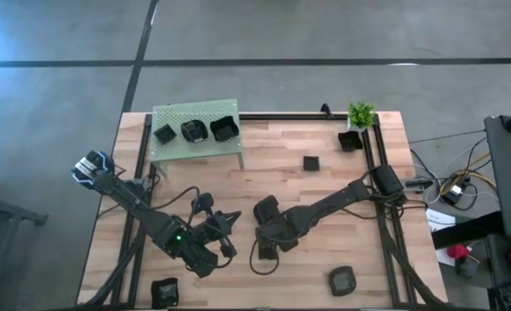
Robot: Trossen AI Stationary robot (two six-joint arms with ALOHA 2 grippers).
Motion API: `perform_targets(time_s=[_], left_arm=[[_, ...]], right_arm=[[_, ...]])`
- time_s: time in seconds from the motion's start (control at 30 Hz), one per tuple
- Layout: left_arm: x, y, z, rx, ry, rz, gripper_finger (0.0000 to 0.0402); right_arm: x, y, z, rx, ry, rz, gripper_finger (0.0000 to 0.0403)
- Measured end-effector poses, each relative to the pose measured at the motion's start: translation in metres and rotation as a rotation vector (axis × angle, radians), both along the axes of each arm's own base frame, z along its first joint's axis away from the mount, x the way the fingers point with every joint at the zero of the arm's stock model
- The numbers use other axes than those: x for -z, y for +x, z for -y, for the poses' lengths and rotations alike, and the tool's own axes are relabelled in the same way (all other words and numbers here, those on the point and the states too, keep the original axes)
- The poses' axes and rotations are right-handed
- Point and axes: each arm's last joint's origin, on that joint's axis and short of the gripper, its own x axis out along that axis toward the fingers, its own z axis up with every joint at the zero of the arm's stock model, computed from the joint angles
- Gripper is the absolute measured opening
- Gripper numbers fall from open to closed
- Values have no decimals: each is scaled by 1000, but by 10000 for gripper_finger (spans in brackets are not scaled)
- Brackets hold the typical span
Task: Pick & Place Mini shaped plates
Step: Stack the black leaf shaped plate on top of the leaf shaped plate on the shelf
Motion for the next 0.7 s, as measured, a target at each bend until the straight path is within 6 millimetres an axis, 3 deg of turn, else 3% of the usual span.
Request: perform_targets(time_s=[0.33,0.53,0.7], left_arm=[[0,0,0,0,-1,1,9],[1,0,0,-2,-4,2,9],[1,0,-1,-24,-46,30,9]], right_arm=[[-15,0,-3,74,44,16,100],[-49,-13,-6,95,75,55,94],[-97,-36,-1,188,149,149,84]])
